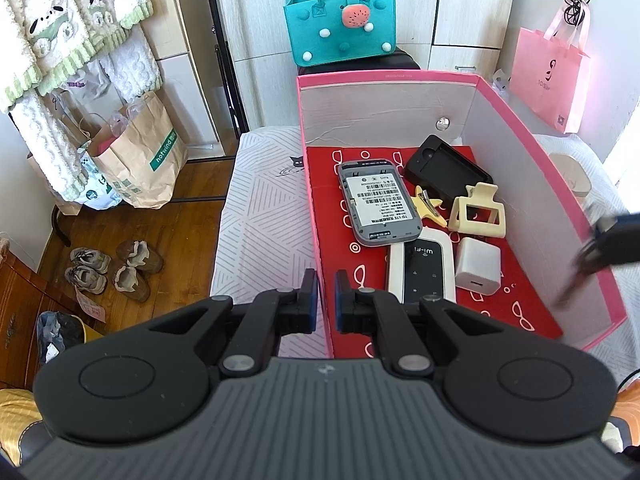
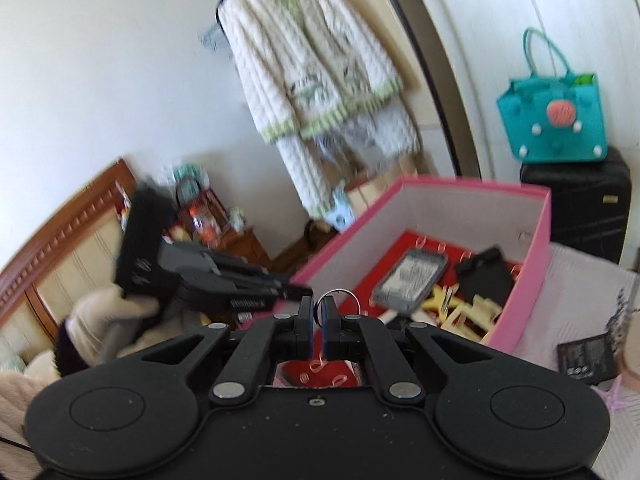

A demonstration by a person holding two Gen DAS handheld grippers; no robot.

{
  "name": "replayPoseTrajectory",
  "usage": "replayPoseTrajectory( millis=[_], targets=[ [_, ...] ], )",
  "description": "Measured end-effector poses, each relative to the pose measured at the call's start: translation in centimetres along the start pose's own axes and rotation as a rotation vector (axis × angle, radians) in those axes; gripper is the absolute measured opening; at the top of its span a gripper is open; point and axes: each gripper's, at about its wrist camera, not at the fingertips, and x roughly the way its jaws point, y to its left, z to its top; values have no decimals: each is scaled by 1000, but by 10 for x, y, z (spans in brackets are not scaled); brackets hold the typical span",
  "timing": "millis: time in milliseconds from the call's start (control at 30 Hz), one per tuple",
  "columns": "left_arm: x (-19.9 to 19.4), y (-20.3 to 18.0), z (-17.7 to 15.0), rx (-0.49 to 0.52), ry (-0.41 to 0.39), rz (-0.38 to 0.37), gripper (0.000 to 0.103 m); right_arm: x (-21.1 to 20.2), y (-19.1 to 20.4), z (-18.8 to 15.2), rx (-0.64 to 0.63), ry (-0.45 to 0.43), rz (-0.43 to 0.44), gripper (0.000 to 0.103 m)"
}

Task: Organize rigid objects

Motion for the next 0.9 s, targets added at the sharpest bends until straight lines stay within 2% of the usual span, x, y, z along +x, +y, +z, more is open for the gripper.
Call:
replayPoseTrajectory(
  millis=[167, 267, 500, 700, 900],
  targets=[
    [0, 1, 0, -15, -2, -6, 6, 22, -4, -6, -7, 83, -53, 6],
    [1, 5, 1, -32, 3, -26, 6, 15, -11, -4, 22, 93, -30, 9],
    [2, 8, 2, -35, 3, -36, 6, -30, -12, -1, 3, 6, -104, 11],
    [2, 9, 1, -30, 5, -34, 6, -67, -49, -18, 61, -37, -284, 11],
    [3, 6, 1, -21, 13, -24, 6, -78, -90, -56, 79, 1, -452, 16]
  ],
)
